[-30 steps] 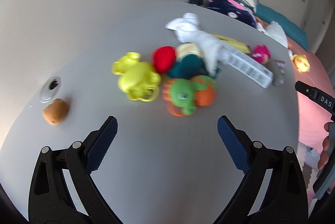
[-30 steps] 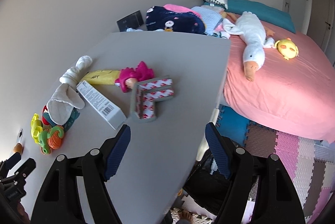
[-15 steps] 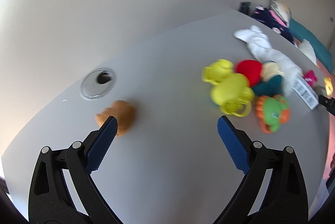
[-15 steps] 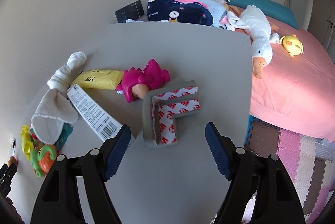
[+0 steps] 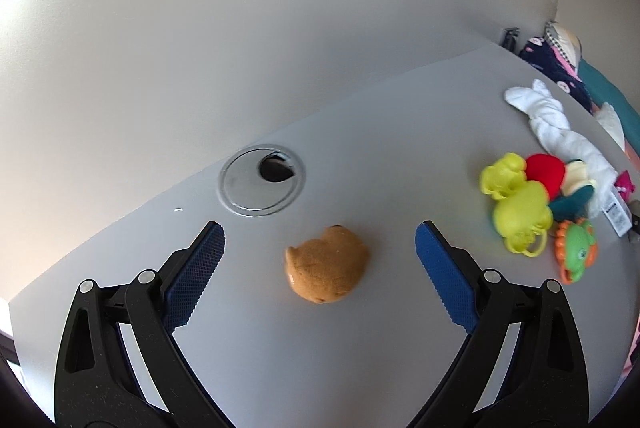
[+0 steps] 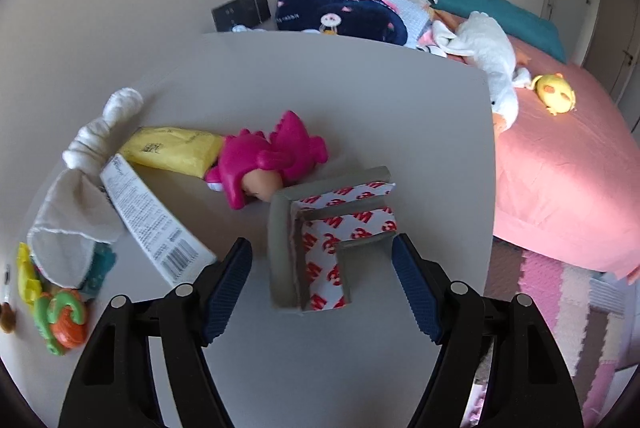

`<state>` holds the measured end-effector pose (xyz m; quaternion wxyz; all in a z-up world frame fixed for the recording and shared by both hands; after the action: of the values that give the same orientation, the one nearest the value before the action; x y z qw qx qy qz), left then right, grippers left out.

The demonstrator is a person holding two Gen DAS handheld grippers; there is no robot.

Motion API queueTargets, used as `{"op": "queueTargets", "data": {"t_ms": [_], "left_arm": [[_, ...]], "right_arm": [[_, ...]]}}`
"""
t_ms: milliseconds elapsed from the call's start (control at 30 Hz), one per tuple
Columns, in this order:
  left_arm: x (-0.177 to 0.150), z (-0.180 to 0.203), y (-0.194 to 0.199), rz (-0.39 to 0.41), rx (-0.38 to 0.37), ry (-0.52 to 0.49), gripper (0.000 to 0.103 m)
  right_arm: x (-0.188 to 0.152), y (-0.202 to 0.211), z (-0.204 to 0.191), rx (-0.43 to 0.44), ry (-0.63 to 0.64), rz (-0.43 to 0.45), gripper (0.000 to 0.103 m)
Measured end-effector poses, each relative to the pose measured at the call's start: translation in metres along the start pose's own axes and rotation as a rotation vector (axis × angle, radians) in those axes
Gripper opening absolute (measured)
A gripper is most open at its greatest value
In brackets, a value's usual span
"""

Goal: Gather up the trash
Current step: 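Grasp the brown bread toy with the left gripper while the right grasps the grey letter block, then carry the bread toy and letter block over the bin and release both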

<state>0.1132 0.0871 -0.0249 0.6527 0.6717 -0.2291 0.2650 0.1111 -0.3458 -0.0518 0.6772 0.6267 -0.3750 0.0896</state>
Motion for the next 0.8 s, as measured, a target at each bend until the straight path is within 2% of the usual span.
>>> {"op": "queueTargets", "data": {"t_ms": [67,200,267,333,567,800], "left_arm": [[-0.001,-0.003,-0.006,-0.019,-0.006,0.007,0.09],[-0.005,-0.002,-0.014,-0.053,-0.021,0.001,0.071],[-0.008,-0.001,-0.017,-0.063,-0.019,-0.005,0.051],[-0.011,-0.001,-0.017,-0.069,-0.019,-0.006,0.044],[-0.015,-0.001,-0.008,-0.05,-0.022,-0.009,0.042],[-0.012,0.023,0.011,-0.018,-0.062,-0.035,0.042]], "right_arm": [[0.001,0.0,0.001,0.0,0.004,0.003,0.046],[0.002,0.001,0.001,0.005,0.011,-0.002,0.042],[0.001,0.002,0.001,0.008,0.009,0.006,0.042],[0.0,0.003,0.002,0.011,0.007,0.007,0.042],[-0.005,0.016,0.006,0.034,0.006,0.021,0.041],[-0.008,0.035,0.02,0.045,-0.007,0.036,0.041]]}}
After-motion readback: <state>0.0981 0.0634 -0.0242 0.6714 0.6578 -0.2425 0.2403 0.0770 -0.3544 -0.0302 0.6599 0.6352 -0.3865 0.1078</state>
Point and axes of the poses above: each gripper's, at about its wrist camera, not at the fingertips, and y roughly against the way its jaws point, z to its right, x to its top, the point moved 1 cm from there along -y, roughly the way its jaws point, and after that the axes turned 1 degree about z, right-handed, at the moved point
